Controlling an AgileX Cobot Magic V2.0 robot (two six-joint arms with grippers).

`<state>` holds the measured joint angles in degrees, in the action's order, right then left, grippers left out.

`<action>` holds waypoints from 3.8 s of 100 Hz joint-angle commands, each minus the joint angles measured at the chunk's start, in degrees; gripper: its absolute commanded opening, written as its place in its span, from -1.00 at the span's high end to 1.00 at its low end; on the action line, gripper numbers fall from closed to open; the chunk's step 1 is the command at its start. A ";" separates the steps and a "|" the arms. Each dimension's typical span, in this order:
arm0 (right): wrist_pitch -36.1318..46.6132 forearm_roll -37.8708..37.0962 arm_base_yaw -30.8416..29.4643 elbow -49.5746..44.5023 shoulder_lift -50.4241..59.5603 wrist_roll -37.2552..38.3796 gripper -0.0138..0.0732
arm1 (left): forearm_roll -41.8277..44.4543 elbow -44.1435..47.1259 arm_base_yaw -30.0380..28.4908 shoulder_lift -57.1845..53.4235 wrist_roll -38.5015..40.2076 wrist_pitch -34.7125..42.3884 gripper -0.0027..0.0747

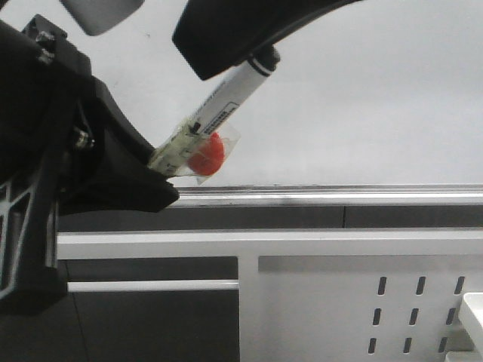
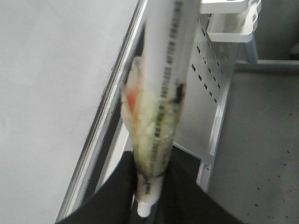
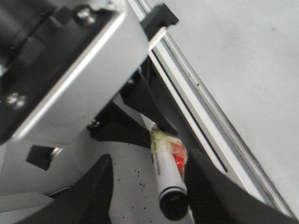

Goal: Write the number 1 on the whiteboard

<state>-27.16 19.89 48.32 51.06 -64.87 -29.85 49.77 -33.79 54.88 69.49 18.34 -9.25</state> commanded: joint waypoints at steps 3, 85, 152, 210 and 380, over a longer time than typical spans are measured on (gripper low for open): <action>2.83 0.52 0.12 1.82 -0.73 -0.58 -0.05 | -0.04 -2.91 0.44 -1.18 0.65 3.60 0.98; 1.06 0.50 0.12 1.82 -1.32 0.10 0.85 | 0.07 -2.91 0.44 -1.18 0.65 5.49 0.85; 3.49 -0.19 -6.39 -0.20 3.41 3.30 0.84 | -9.74 -2.91 0.44 -14.28 0.65 -0.13 -0.47; 19.96 -0.33 -7.52 -14.54 21.85 3.30 0.84 | -15.17 2.06 0.24 -29.64 7.59 -4.38 0.98; 28.12 -4.82 -14.75 -10.93 -0.70 2.91 0.84 | -30.98 14.26 -31.69 -28.39 7.67 34.26 0.98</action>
<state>-4.57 15.57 34.70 38.21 -63.73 -26.59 19.81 -17.89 23.36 40.80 25.88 20.54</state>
